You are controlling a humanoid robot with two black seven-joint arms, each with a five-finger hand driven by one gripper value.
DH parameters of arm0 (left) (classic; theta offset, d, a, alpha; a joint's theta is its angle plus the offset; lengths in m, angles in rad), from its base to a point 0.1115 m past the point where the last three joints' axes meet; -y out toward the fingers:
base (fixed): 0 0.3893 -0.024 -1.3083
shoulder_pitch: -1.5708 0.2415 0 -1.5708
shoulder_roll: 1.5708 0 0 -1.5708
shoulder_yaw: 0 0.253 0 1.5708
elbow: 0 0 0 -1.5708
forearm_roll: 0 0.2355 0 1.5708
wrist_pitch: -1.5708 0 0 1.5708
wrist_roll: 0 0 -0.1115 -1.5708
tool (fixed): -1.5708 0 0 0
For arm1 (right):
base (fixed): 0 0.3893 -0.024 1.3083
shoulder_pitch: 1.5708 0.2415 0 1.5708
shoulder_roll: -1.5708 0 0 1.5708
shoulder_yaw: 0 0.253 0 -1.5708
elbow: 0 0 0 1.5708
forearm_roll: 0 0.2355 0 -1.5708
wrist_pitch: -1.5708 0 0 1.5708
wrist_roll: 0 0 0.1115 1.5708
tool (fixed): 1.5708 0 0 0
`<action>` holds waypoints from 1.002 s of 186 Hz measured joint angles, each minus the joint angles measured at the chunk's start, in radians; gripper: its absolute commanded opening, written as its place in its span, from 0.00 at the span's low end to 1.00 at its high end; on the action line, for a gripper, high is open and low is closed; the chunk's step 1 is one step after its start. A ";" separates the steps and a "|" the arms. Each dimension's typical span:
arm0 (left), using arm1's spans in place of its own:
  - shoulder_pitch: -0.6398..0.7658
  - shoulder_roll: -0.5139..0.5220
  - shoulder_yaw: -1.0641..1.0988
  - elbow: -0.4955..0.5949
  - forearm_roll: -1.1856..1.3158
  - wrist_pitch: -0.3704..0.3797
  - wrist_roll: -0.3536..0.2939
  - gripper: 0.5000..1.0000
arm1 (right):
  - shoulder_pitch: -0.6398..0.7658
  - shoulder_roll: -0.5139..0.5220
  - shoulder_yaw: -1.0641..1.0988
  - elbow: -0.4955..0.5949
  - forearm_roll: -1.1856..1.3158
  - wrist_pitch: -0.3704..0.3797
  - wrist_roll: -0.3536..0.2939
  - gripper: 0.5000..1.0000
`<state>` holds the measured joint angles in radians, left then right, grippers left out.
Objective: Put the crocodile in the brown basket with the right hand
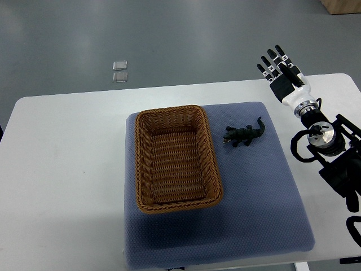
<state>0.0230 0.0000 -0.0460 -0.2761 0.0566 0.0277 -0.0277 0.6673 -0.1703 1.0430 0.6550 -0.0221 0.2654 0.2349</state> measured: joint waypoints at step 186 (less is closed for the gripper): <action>-0.002 0.000 0.001 -0.003 0.000 -0.002 0.000 1.00 | 0.226 -0.188 -0.325 0.088 -0.674 0.153 -0.047 0.85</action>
<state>0.0211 0.0000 -0.0451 -0.2790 0.0567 0.0261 -0.0277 0.8934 -0.3586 0.7182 0.7430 -0.6959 0.4186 0.1879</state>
